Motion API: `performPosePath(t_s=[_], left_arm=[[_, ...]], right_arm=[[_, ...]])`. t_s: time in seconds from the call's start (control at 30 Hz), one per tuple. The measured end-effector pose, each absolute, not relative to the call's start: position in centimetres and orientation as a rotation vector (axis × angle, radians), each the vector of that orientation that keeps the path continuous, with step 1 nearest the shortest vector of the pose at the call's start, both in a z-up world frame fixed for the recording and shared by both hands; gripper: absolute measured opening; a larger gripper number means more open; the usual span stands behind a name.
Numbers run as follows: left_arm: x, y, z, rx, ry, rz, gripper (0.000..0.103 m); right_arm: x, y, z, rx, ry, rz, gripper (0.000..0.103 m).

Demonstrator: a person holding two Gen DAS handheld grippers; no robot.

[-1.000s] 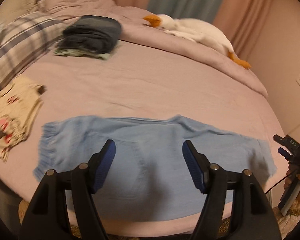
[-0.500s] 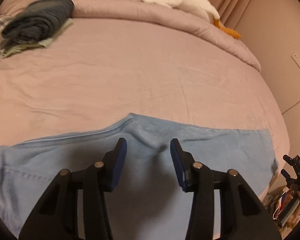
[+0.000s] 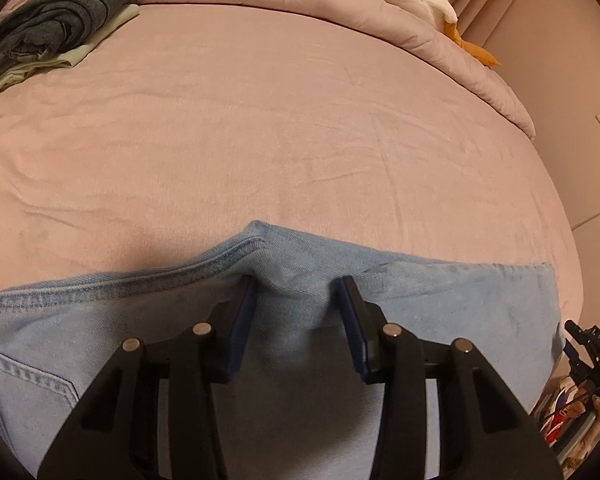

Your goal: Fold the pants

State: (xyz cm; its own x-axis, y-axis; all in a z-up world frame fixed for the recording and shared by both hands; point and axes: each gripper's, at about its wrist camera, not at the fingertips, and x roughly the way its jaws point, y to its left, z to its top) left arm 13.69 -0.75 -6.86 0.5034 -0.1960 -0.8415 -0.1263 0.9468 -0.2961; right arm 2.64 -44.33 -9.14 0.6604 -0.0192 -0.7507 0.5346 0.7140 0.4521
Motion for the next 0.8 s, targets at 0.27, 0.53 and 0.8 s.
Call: performPosePath(t_s=[0.27, 0.53, 0.8], left_arm=[[13.9, -0.8, -7.1, -0.347, 1.055, -0.047, 0.043], [13.9, -0.7, -7.2, -0.343, 1.051, -0.052, 0.043], [13.9, -0.7, -7.3, -0.34, 1.048, -0.054, 0.044]], right_arm=[[2.7, -43.6, -8.1, 0.674, 0.792, -0.371, 0.044], [2.4, -43.0, -7.0, 0.654, 0.758, -0.374, 0.044], [2.1, -43.9, -8.0, 0.73, 0.783, -0.367, 0.045]])
